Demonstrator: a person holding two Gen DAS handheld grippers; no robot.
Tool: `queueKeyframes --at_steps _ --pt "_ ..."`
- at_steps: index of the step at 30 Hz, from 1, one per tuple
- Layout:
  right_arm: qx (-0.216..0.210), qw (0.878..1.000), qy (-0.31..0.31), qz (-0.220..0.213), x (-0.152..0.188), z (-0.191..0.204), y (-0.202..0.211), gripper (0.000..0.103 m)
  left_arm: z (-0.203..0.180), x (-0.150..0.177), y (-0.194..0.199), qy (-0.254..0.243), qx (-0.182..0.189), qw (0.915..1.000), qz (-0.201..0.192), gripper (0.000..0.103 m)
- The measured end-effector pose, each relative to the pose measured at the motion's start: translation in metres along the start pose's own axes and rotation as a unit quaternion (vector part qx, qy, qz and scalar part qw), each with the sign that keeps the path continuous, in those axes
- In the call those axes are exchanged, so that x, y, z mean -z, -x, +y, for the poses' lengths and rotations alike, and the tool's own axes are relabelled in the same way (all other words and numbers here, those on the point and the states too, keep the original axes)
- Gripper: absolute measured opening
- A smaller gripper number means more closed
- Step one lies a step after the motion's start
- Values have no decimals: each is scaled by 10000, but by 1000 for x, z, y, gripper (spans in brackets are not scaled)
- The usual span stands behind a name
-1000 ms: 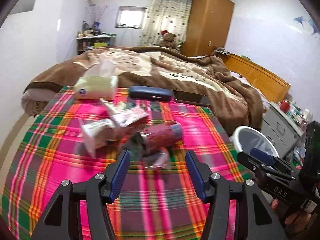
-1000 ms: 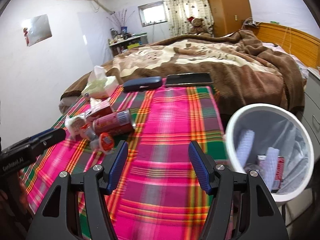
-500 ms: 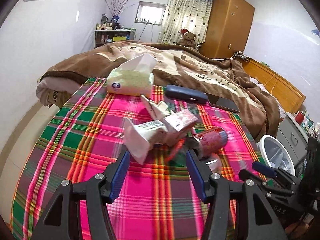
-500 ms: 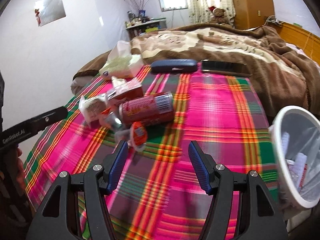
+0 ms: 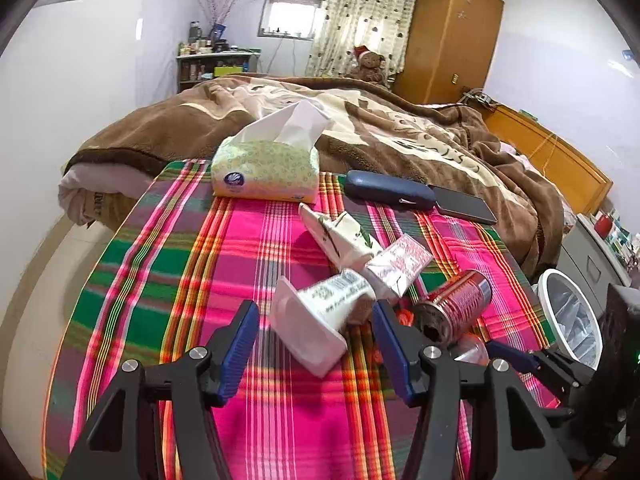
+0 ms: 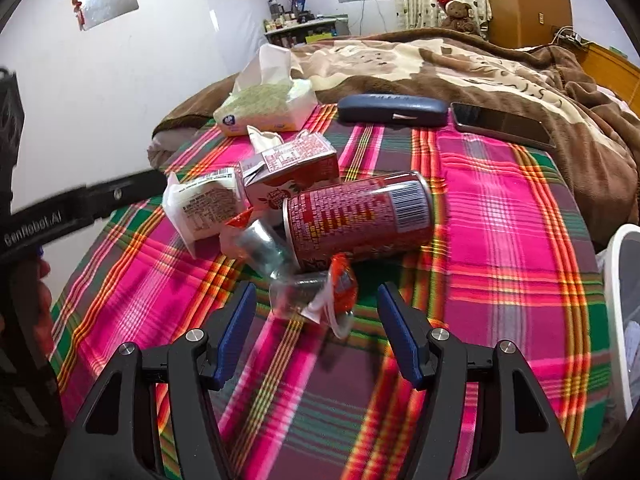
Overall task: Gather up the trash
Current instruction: 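Grasp the white yogurt cup with the left tool while the right tool grasps a clear plastic cup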
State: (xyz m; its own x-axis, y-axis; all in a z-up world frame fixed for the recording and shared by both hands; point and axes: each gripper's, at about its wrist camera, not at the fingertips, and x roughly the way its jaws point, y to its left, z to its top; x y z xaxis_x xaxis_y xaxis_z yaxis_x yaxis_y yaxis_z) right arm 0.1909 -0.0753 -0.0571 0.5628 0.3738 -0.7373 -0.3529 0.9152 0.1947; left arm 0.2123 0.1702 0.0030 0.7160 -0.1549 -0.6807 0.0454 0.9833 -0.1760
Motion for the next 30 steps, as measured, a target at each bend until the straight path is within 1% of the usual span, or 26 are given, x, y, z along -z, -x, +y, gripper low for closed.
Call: queueKeyframes --at_steps 2,4,7,10,11,13,15,17,19,24,26,27,28,30 --pt "-26 10000 15 73 -1 2 -5 64 2 -7 -8 -34 52 10000 77 60" --pt "79 9999 62 129 -1 4 -8 64 3 -10 -17 -104 110 9997 175 61" --pt "172 9998 40 130 -1 1 -9 64 1 -13 -29 -224 241 9989 331 61" --pt "163 9998 -46 114 0 -2 -10 63 0 -12 -40 -263 293 9981 474 61" --pt "155 9998 -75 106 0 -3 -9 61 -1 -11 -43 -278 304 9978 519 61" --pt "227 9997 -95 83 1 -5 -8 47 -2 -9 -49 -303 285 9974 594 61" --pt "271 9995 -117 88 1 -6 -7 43 -5 -7 -51 -363 337 9968 625 61" --pt "291 9994 -173 62 1 -9 -6 43 -10 -4 -52 -453 456 9956 678 61" --pt "299 9993 -214 48 2 -11 -4 42 -15 0 -52 -503 483 9951 706 61" --pt "345 9990 -295 -15 5 -17 1 41 -17 7 -53 -345 587 9947 775 61" --pt "369 9988 -320 -41 6 -19 4 41 -19 9 -51 -312 613 9949 739 59" --pt "371 9987 -345 -44 6 -21 5 41 -20 10 -50 -281 617 9950 731 54" --pt "363 9986 -382 -57 7 -22 7 41 -22 12 -48 -244 649 9950 720 53" --pt "370 9985 -405 -66 9 -25 9 41 -24 14 -44 -171 732 9947 706 53"
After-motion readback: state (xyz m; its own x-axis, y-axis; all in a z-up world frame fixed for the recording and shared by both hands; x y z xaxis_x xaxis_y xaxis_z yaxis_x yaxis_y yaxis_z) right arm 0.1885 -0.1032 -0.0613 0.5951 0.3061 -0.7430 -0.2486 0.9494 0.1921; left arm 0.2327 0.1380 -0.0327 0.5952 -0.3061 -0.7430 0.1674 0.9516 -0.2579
